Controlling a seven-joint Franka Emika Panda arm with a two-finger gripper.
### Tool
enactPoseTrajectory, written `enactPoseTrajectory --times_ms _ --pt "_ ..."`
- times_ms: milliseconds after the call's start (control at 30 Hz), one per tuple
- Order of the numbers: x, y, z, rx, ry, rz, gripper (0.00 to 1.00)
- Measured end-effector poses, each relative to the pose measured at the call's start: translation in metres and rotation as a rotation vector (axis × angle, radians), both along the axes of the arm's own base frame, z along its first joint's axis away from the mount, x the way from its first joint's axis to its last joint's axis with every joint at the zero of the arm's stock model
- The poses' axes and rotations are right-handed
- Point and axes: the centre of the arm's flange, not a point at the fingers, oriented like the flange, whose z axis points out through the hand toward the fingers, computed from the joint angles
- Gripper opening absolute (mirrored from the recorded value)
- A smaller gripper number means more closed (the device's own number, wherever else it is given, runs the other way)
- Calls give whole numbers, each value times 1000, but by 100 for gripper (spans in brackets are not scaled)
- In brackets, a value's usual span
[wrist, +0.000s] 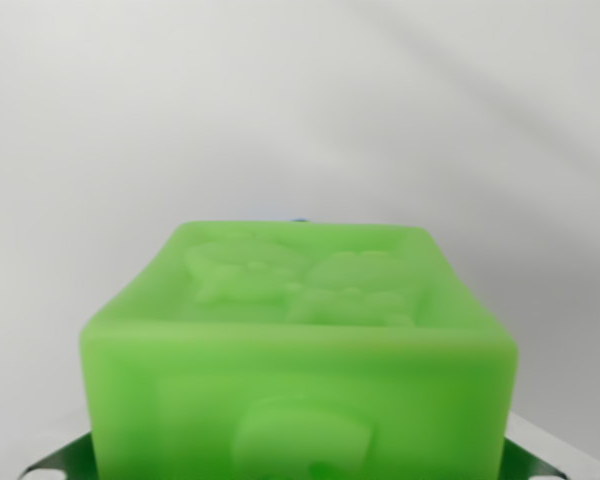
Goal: Stack cube
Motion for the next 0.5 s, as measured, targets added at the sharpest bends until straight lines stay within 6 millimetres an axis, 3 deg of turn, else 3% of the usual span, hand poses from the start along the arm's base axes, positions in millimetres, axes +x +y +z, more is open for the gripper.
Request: enactPoseTrajectory --times_ms 500 --pt "-17 -3 12 -1 -1 111 0"
